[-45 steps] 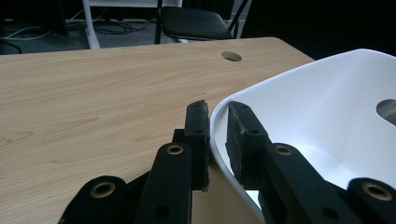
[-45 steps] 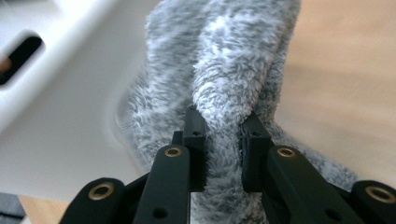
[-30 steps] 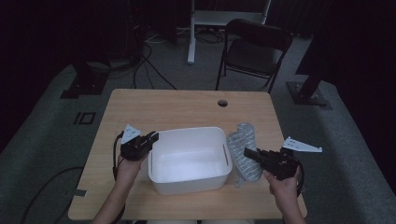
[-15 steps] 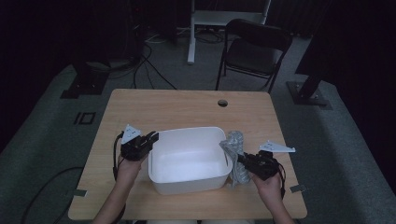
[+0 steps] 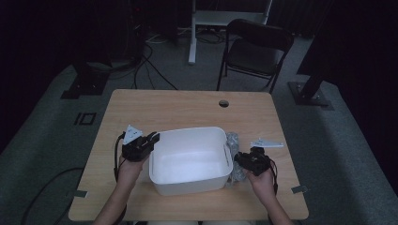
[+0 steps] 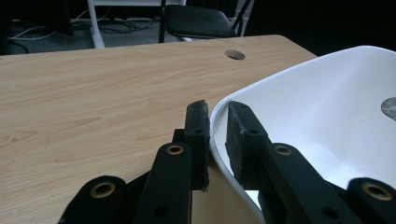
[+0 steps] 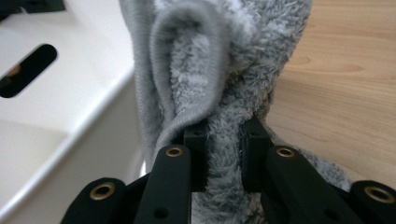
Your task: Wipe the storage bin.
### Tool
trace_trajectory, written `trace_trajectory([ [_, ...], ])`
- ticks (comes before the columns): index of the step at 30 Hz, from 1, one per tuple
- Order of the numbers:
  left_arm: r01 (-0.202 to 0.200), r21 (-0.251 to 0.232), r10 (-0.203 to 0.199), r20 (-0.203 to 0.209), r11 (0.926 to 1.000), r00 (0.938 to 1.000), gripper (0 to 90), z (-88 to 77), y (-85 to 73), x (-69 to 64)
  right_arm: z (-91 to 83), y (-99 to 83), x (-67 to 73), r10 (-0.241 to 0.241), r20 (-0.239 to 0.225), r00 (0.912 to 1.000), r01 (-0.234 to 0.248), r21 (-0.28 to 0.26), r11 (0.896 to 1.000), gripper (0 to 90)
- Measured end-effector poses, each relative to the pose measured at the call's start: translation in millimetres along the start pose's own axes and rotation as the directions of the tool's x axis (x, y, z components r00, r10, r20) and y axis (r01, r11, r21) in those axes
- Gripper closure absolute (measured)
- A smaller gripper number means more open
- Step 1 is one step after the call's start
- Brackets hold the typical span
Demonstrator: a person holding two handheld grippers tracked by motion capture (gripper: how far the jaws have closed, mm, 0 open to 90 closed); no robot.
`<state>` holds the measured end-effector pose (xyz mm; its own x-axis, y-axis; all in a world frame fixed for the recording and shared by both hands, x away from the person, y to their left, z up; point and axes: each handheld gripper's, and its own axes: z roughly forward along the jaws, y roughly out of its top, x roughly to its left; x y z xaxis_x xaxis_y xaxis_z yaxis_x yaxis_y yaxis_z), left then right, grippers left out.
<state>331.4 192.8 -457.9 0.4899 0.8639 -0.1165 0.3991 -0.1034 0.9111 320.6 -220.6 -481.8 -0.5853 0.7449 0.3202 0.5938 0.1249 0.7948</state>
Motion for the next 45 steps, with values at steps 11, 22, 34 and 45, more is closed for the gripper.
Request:
trace_trajectory([
  [11,0.002,0.000,-0.002,-0.010,1.0000,0.9999,78.6,-0.7,-0.3,-0.1,19.4,-1.5,-8.1,0.013,0.016,0.9998,-0.014,0.033,0.999,77.8],
  [22,0.004,0.000,-0.004,-0.010,1.0000,0.9999,78.5,-0.6,-0.4,0.0,39.6,-9.2,-19.8,0.055,0.040,0.9977,-0.058,0.086,0.995,77.9],
  [34,0.003,-0.003,-0.003,0.000,1.0000,1.0000,78.5,-1.3,-0.9,0.8,39.8,-8.2,-31.9,0.080,0.060,0.9950,-0.086,0.117,0.989,77.6],
  [45,-0.003,0.001,0.003,0.006,1.0000,1.0000,78.3,-0.3,-0.4,0.2,-30.8,34.8,-27.1,0.061,0.031,0.9977,-0.056,-0.146,0.988,77.6],
])
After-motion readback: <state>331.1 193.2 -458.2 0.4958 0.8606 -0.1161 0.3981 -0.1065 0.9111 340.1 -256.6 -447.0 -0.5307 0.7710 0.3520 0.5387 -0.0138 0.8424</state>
